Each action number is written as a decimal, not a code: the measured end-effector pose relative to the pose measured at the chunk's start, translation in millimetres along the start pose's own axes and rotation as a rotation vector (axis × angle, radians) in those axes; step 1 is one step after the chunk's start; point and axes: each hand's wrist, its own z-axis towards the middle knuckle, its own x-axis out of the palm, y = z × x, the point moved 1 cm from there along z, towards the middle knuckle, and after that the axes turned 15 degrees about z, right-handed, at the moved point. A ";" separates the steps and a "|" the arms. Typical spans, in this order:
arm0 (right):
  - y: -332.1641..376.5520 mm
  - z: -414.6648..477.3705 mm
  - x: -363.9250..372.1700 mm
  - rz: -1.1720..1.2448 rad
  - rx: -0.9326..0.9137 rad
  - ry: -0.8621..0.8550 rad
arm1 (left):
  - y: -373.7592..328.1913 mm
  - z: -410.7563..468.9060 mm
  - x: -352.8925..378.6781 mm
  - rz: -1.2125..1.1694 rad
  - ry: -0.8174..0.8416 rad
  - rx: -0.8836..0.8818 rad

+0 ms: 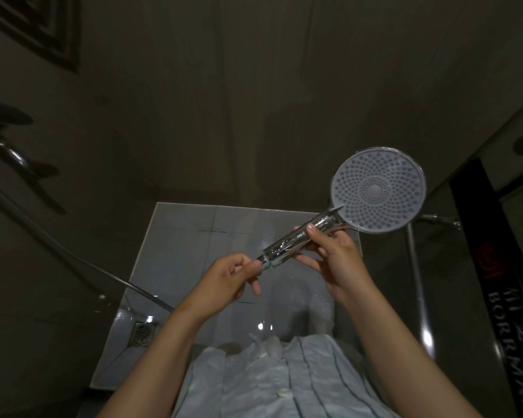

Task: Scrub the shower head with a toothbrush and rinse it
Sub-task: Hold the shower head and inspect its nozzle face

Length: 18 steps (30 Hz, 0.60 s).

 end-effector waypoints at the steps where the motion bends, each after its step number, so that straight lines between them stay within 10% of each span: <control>1: 0.2 0.5 0.2 -0.001 0.000 0.000 | -1.5 0.2 -0.6 0.018 0.012 0.001; 18: 4.0 5.9 1.4 0.017 -0.006 -0.006 | 7.0 9.2 -3.8 0.057 -0.088 -0.009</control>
